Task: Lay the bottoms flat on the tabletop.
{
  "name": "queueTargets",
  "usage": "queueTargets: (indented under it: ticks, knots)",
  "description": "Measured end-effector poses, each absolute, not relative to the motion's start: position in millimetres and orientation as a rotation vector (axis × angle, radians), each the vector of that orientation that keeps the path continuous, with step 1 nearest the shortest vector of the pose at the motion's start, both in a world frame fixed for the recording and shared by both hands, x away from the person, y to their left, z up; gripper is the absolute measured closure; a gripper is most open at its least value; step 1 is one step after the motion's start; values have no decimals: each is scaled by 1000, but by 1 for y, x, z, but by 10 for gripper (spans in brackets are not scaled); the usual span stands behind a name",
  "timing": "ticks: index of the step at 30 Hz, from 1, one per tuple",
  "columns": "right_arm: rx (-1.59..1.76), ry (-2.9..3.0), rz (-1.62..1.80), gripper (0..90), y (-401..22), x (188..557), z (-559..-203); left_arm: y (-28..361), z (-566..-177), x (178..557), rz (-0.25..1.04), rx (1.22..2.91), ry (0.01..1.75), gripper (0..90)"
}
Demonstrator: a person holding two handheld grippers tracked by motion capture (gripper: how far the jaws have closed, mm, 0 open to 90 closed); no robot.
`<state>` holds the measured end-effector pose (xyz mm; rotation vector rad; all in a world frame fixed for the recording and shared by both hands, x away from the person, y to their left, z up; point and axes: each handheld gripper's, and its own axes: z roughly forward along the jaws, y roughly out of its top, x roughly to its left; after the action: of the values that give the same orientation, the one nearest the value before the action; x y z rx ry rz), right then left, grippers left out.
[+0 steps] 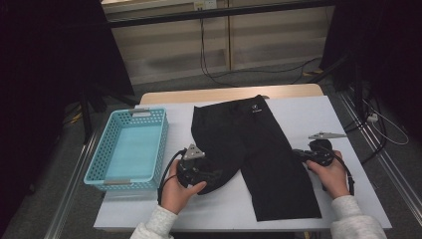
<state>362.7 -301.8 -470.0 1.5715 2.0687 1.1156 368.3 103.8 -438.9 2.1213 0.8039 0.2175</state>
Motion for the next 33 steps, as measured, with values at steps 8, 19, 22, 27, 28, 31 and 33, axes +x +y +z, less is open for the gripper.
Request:
queueTargets:
  ticks: [8,19,22,27,28,31,33]
  knots:
    - [1580,2015,1058,651,-307,354,-464,108,-442,369,216,2124,823,236]
    - [1535,2106,1029,648,-307,298,-458,116,-437,364,223,2125,834,213]
    - [1545,2123,1018,652,-305,291,-461,117,-436,364,228,2118,836,212]
    - [1540,2133,1042,900,-311,293,-463,114,-437,364,221,2127,823,212]
    - [1540,2133,1042,900,-311,293,-463,114,-437,364,221,2127,823,211]
    - [1549,2065,1058,900,-323,295,-456,114,-437,365,215,2124,823,210]
    - [1537,2066,1028,693,-326,296,-455,114,-437,366,222,2127,824,207]
